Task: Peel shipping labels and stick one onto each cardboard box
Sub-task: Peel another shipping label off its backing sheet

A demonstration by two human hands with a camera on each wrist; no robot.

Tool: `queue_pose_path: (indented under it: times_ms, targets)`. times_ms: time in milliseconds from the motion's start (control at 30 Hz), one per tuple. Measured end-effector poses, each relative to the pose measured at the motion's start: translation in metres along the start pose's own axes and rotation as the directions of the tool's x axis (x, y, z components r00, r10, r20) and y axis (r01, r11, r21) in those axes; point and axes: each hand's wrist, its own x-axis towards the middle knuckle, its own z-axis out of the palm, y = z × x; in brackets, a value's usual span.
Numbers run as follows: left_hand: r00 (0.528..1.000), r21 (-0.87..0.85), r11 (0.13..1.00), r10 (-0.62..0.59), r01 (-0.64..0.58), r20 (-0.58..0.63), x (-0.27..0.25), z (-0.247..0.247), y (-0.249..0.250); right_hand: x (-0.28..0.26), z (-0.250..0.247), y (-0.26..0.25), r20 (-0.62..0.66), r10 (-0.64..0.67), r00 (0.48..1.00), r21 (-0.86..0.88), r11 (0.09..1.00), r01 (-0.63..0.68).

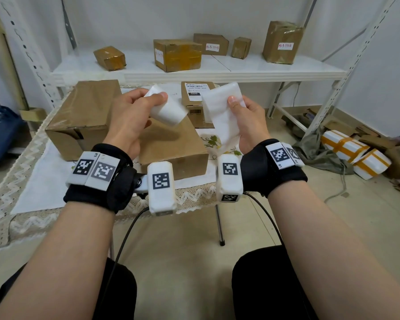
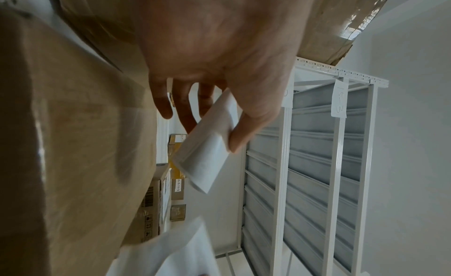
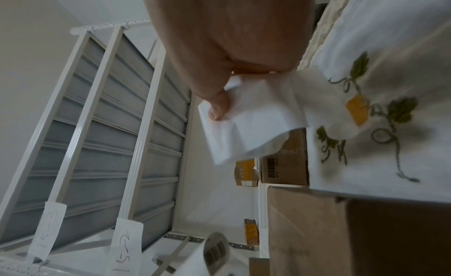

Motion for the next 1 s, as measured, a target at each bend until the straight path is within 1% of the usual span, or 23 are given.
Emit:
queue_pose_path:
  times_ms: [100, 200, 300, 433, 500, 533, 667, 800, 900, 1000]
  targets:
    - [1.0, -0.025, 1.0, -0.001, 0.001, -0.004, 0.0, -0.005, 0.003, 0.005, -0.003, 0.0, -0.05, 0.022, 0.999, -0.025, 0.999, -0.023]
    - [1.0, -0.044, 0.999, -0.007, 0.007, -0.004, 0.0, -0.007, 0.005, 0.007, -0.005, 0.0, -0.051, 0.079, 0.996, -0.126, 0.988, -0.085]
    - [1.0, -0.041, 0.999, -0.01, 0.011, 0.014, 0.0, -0.009, 0.006, 0.006, -0.004, 0.002, -0.051, 0.126, 0.991, -0.257, 0.957, -0.135]
    - [1.0, -0.043, 0.999, -0.019, 0.019, 0.009, -0.001, -0.01, 0.007, 0.003, 0.005, 0.003, -0.106, 0.168, 0.98, -0.312, 0.93, -0.193]
    - [1.0, -0.047, 0.999, -0.019, 0.018, -0.002, -0.001, -0.01, 0.007, 0.001, 0.008, 0.002, -0.145, 0.132, 0.981, -0.334, 0.927, -0.174]
    - [1.0, -0.046, 0.999, -0.018, 0.018, -0.003, -0.002, -0.011, 0.007, 0.003, 0.009, 0.003, -0.153, 0.09, 0.984, -0.354, 0.925, -0.139]
    - [1.0, -0.037, 0.999, -0.019, 0.019, -0.001, -0.001, -0.013, 0.007, 0.007, 0.009, 0.0, -0.134, -0.015, 0.991, -0.388, 0.921, -0.038]
    - [1.0, -0.04, 0.999, -0.031, 0.031, -0.004, 0.002, -0.014, 0.007, 0.008, 0.008, -0.003, -0.164, -0.117, 0.98, -0.403, 0.914, 0.041]
    - [0.999, -0.045, 0.998, -0.035, 0.035, -0.008, 0.003, -0.015, 0.006, 0.009, 0.008, -0.003, -0.152, -0.169, 0.974, -0.446, 0.891, 0.085]
    - [0.999, -0.055, 0.998, -0.036, 0.035, -0.015, 0.004, -0.016, 0.004, 0.006, 0.011, -0.003, -0.133, -0.195, 0.972, -0.52, 0.849, 0.099]
